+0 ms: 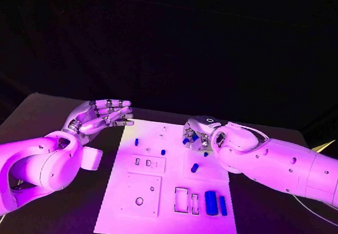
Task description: Assemble the parts on the task board
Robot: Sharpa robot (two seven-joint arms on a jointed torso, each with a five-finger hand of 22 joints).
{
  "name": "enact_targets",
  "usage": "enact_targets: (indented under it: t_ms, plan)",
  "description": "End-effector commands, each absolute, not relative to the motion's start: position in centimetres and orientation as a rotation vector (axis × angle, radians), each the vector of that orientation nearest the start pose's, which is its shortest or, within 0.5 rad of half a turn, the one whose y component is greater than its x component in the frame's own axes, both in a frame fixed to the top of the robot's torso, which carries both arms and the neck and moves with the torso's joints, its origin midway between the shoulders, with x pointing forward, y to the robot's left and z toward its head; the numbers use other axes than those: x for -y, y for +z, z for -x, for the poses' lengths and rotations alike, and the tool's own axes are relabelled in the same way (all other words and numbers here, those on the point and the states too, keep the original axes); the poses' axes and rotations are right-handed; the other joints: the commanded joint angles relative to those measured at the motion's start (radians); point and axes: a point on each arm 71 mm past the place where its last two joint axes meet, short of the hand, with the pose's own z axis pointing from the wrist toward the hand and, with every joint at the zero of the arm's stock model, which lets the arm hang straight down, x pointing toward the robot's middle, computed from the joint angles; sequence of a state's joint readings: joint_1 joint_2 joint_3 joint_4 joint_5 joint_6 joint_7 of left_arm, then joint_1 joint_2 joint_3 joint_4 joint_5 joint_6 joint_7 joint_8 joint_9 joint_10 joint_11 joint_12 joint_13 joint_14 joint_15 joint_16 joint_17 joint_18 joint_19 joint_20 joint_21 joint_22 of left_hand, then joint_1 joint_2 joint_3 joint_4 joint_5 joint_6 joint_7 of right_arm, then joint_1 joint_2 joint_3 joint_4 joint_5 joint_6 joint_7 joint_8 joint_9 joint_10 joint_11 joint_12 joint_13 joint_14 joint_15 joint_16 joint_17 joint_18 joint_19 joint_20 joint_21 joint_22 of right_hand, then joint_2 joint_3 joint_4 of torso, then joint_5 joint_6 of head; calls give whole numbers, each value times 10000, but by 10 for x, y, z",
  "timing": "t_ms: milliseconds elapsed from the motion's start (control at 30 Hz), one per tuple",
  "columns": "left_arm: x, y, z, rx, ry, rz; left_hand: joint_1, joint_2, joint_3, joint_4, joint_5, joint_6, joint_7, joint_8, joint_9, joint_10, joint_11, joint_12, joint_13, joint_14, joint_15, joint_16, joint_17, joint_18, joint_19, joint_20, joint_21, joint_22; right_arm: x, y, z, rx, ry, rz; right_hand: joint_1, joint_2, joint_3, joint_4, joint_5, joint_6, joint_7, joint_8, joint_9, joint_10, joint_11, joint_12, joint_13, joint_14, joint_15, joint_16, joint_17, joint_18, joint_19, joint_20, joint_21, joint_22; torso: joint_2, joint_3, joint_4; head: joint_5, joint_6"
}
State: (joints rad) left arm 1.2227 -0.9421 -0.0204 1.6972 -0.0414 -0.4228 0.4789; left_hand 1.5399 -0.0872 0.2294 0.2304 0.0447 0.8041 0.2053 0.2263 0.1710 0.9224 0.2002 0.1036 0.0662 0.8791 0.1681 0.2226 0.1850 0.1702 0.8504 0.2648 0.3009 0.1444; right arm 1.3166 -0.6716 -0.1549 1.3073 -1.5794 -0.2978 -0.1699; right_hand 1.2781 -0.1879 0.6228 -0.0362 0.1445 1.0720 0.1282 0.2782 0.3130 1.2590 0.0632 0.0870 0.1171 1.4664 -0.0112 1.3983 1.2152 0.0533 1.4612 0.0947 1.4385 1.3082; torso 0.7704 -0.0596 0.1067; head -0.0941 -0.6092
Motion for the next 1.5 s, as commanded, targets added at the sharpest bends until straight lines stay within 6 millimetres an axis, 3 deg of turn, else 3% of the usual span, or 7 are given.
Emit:
enact_targets:
  t_ms: [33,367,767,1033,1100,1300,1500]
  plan:
    - [-211,-139,-463,-12973,-15944,9923,-16,-87,8,35,43,15,446,-31,-13,47,48,-35,-17,-91,9,-55,13,105,59,16,39,10,179,-171,-531,-15549,4572,2753,151,328,61,-76,-20,88,-57,178,289,185,-60,52,107,440,-78,61,7,-81,68,-59,72,457,26,0,-1,-12,19]
    - [-214,-140,-464,-12991,-15868,9964,-20,-85,10,39,43,14,446,-33,-14,46,48,-44,-17,-90,9,-57,17,106,63,16,44,12,175,-162,-528,-14897,4674,2326,184,352,54,-150,-4,76,-71,297,465,253,-91,35,167,442,-105,85,13,-91,82,-94,106,516,51,-5,-12,-21,103]
    - [-212,-140,-464,-13048,-15901,9973,-19,-90,10,39,42,9,446,-37,-15,44,49,-56,-17,-91,9,-61,22,107,68,15,50,13,156,-158,-540,-14521,4611,2153,144,327,40,-169,15,14,-63,339,565,228,-78,-15,194,440,-101,97,10,-88,67,-101,99,507,90,-13,44,-51,179]
    - [-208,-140,-463,-13113,-16027,9944,-19,-90,10,39,42,9,446,-37,-15,44,49,-56,-17,-91,9,-61,22,107,68,15,50,13,139,-158,-548,-14367,4716,2198,88,318,32,-156,-14,-49,-56,352,630,203,-66,-55,212,445,-90,123,44,-89,62,-96,101,514,105,-25,90,-50,113]
    - [-207,-140,-463,-13126,-16050,9939,-19,-90,10,39,42,9,446,-37,-15,44,49,-56,-17,-91,9,-61,22,107,68,15,50,13,135,-158,-549,-14365,4748,2222,79,316,34,-154,-17,-68,-51,352,644,195,-62,-66,215,445,-87,124,41,-88,57,-95,97,509,106,-30,109,-68,148]
    - [-207,-139,-463,-13133,-16060,9935,-17,-92,12,38,42,8,446,-38,-16,44,49,-62,-16,-92,10,-64,24,106,69,15,53,14,129,-159,-551,-14306,4776,2191,67,300,37,-162,-19,-109,-42,348,670,175,-54,-88,222,441,-82,120,22,-83,43,-91,84,488,119,-58,195,-93,111]
    - [-207,-139,-462,-13133,-16069,9930,-13,-96,15,36,43,4,444,-42,-18,43,50,-77,-16,-96,10,-70,30,106,72,15,59,15,125,-159,-553,-14278,4765,2134,68,297,39,-165,-16,-116,-40,348,674,172,-53,-92,224,439,-81,117,13,-79,34,-90,74,472,120,-61,186,-71,64]
